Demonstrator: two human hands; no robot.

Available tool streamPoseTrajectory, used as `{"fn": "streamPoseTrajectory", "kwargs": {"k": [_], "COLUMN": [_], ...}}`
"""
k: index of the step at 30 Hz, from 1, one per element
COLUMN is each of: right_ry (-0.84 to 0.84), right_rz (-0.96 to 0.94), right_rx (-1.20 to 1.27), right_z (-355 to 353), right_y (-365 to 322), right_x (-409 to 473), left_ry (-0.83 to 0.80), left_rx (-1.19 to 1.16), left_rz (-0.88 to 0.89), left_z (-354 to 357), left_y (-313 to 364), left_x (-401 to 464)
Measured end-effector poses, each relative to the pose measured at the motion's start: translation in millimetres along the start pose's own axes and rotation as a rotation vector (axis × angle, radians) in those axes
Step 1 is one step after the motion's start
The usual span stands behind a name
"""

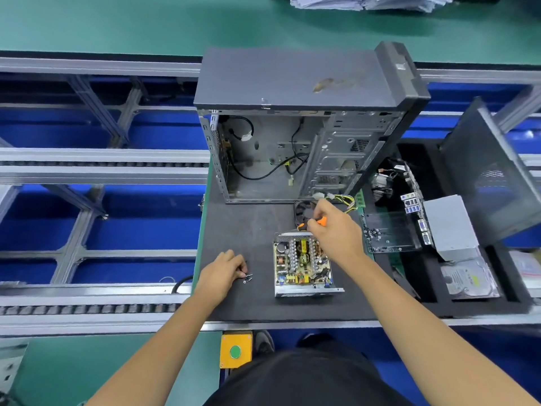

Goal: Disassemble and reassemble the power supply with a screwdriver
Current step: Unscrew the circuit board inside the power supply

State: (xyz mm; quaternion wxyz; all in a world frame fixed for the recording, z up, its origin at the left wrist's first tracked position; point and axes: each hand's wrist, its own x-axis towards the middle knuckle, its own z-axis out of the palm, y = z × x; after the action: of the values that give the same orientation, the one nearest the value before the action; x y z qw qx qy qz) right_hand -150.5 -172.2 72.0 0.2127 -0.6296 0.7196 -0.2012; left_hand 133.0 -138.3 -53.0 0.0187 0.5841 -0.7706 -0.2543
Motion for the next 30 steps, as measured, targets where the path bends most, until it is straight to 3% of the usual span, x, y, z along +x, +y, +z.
{"fn": "streamPoseTrajectory", "kwargs": {"k": [3,7,13,19,26,30], "right_ry": [0.015,0.024,0.014,-0.036,-0.076,-0.121], "right_rz": [0.038,0.081,0.046,0.006,-0.004,-0.011], "right_rx": [0.044,0.086,0.136,0.155,0.187,0.192], "right_z": [-7,-19,-46,-65,-82,-85], "right_y": [6,16,29,40,61,68], "right_x": [-1,-1,-2,4,16,20], "left_ry": [0.004,0.104,0.176,0.122,0.15,0.13], "left_rx": [-0.075,-0.369,-0.631,-0.631,-0.579,-0.525], "left_rz": [0.0,-0.05,0.106,0.171,0.087,0.127], "left_z": [1,-7,-35,-38,-28,-25], "left_y": [-2,5,78,136,159,172], "left_x": [1,3,22,45,51,56]}}
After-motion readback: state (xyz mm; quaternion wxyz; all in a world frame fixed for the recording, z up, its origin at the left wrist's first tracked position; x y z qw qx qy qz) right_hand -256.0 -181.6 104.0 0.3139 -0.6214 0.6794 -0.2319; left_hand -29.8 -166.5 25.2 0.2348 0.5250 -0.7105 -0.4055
